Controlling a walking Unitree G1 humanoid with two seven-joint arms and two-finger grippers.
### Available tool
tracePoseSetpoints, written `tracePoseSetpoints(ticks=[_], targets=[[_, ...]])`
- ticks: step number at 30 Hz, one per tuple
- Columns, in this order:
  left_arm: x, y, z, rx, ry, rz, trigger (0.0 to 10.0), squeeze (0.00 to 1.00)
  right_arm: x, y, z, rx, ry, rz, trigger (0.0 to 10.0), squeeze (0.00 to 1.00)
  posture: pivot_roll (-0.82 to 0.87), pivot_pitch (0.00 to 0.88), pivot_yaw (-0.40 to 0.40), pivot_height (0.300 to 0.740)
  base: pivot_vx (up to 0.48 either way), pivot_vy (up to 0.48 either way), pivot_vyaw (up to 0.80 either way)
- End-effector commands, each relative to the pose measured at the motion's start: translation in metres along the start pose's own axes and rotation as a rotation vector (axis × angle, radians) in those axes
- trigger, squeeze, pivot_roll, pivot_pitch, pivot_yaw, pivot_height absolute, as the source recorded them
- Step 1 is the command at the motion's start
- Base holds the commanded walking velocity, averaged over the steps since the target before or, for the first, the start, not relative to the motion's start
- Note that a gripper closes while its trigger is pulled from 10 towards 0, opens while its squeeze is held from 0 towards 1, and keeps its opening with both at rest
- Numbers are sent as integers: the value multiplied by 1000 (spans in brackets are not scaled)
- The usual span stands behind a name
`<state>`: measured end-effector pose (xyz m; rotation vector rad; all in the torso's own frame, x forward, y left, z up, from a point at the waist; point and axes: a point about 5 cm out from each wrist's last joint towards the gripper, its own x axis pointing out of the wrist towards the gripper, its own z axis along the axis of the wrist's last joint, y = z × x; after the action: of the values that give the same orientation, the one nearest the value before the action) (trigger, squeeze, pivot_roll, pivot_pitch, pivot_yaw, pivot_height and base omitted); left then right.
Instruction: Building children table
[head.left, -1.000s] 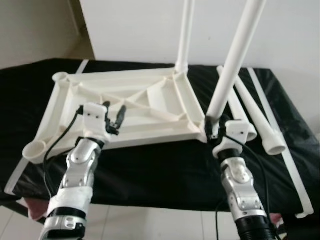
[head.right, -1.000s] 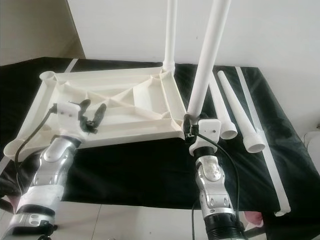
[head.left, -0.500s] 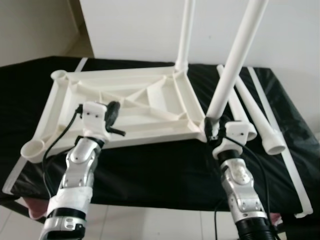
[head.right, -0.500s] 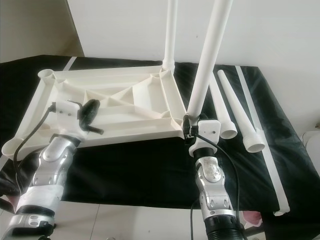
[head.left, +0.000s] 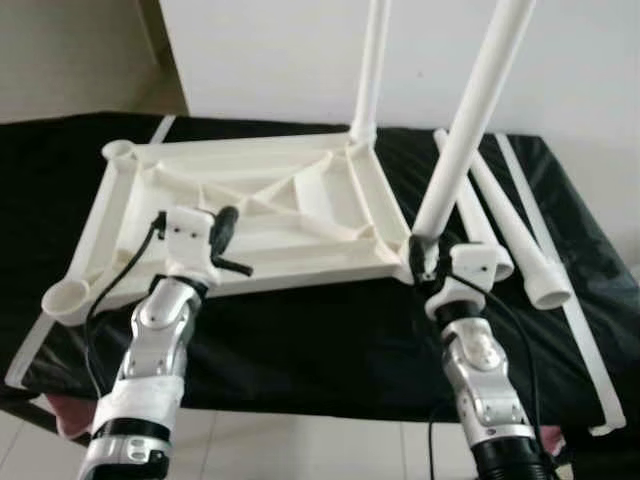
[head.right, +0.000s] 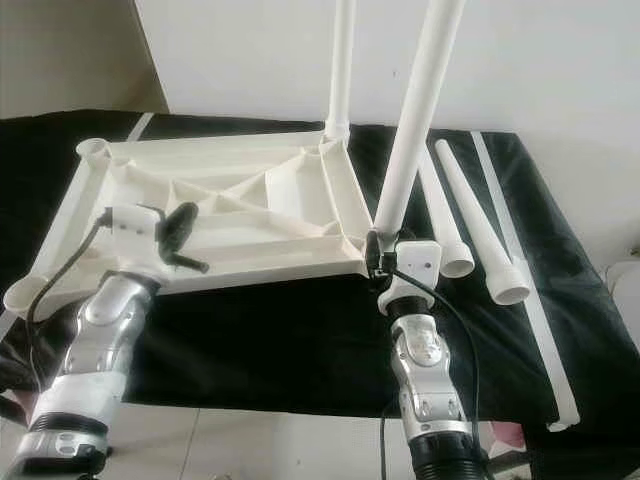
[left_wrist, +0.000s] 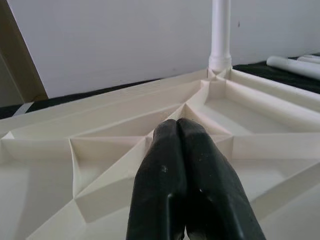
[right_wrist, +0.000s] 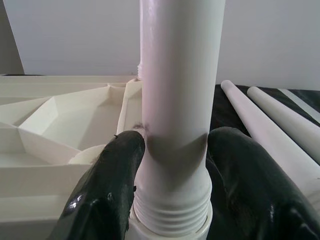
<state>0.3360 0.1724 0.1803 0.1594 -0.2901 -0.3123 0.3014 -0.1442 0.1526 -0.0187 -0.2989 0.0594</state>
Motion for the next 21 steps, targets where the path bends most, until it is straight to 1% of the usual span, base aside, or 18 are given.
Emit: tracePoseSetpoints(ticks=[1, 7, 21], targets=[[-2, 0, -3, 6, 23, 11, 10000, 0, -2, 1, -2, 15, 13, 0, 10000, 0, -53, 125, -18, 740, 0, 0, 0], [-2, 0, -3, -1, 22, 9, 10000, 12, -2, 1, -1, 16, 10, -4, 10000, 0, -52, 122, -14, 740, 0, 0, 0], [-1, 0, -2, 6, 28, 5, 10000, 0, -2, 2, -1, 18, 10, -9, 10000, 0, -50, 126, -11, 740, 0, 0, 0]])
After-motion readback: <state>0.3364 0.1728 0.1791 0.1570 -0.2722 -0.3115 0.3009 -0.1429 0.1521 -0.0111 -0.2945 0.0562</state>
